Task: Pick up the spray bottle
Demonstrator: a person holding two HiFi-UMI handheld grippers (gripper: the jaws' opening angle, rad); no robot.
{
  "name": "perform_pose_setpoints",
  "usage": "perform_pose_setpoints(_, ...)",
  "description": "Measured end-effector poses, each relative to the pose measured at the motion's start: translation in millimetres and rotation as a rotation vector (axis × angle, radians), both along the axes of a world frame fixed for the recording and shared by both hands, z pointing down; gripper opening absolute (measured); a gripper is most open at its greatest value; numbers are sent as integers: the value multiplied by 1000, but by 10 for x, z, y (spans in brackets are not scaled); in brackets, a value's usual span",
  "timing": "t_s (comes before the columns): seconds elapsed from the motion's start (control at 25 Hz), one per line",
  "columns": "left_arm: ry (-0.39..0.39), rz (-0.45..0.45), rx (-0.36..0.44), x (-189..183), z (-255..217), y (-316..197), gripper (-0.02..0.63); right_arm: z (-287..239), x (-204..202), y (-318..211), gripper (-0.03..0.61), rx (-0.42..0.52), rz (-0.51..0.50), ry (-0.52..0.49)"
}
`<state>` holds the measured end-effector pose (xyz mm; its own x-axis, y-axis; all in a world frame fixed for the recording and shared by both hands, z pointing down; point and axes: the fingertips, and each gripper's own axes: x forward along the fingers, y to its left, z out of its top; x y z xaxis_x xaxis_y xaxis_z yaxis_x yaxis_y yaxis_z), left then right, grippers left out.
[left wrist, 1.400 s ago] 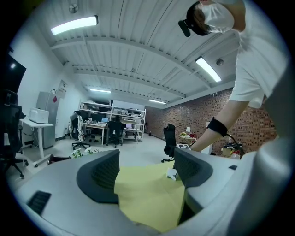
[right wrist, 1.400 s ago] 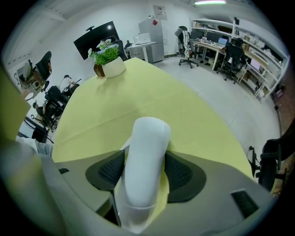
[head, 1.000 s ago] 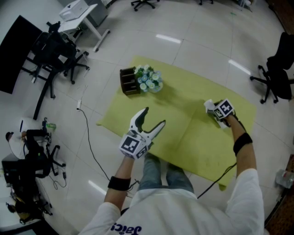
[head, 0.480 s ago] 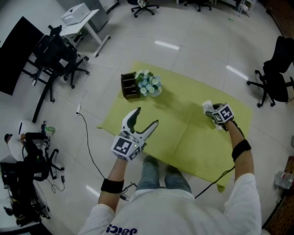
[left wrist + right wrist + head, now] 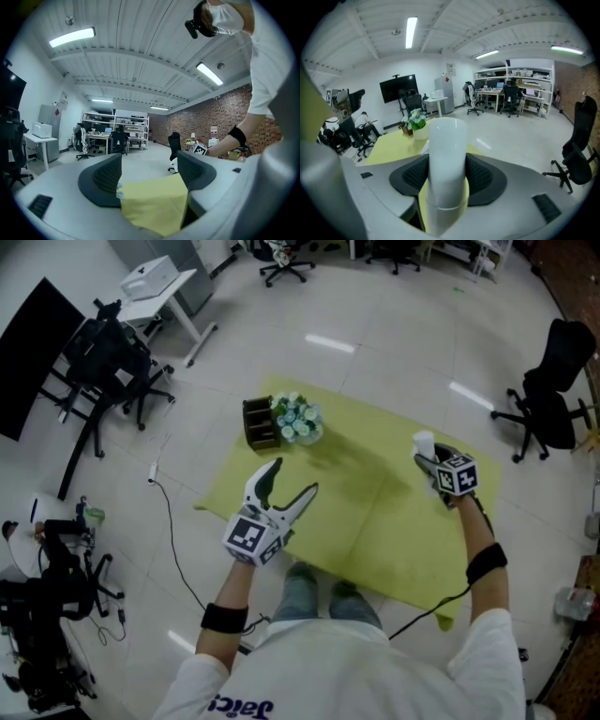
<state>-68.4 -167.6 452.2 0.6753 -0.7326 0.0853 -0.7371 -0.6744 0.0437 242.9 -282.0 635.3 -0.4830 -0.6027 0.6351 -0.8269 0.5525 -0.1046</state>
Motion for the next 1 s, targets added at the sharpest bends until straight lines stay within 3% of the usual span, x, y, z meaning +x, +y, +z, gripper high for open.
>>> perform_pose_setpoints(0.2, 11, 8, 13, -64, -143, -17, 354, -659, -51, 75, 242, 146, 90, -127)
perform_pose_setpoints(0.4, 44, 28, 17, -136, -247, 6, 354, -1277, -190, 302, 242, 285, 154, -192)
perform_pose_setpoints(0.72, 48, -3, 25, -309, -246, 20, 354, -1813, -321, 812, 242, 428, 261, -211)
perform_pose_setpoints(1.0, 51, -8, 38, -379, -256, -76, 354, -2012, -515, 1237, 242, 553, 361, -171)
